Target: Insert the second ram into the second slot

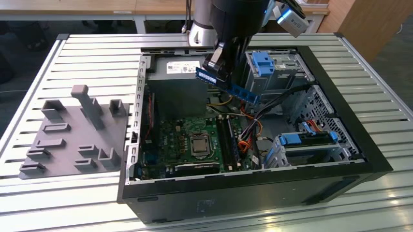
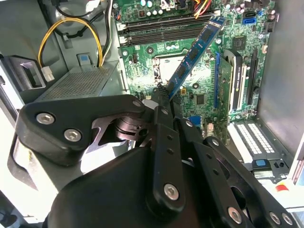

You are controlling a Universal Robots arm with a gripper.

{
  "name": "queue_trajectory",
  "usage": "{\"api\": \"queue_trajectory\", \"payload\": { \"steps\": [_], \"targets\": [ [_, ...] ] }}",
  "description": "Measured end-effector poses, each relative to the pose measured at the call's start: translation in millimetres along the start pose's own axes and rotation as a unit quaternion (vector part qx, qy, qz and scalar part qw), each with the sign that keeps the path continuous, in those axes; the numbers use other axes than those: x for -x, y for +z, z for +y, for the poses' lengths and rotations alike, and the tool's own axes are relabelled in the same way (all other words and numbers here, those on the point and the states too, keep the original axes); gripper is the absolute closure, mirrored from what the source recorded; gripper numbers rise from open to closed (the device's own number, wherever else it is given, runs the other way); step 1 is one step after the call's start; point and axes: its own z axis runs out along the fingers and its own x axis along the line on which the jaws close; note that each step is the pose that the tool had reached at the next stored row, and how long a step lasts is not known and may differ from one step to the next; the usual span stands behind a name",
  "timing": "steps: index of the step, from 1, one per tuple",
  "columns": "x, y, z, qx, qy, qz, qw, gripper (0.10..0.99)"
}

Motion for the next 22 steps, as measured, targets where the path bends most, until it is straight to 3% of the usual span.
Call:
{"api": "queue_trajectory", "payload": {
  "steps": [11, 22],
  "targets": [
    [-0.6, 0.7, -0.4, -0.0001, 0.008, -0.0004, 1.0000, 0.949],
    [-0.8, 2.2, -0.7, -0.0010, 0.059, -0.0022, 0.9982, 0.949]
  ]
}}
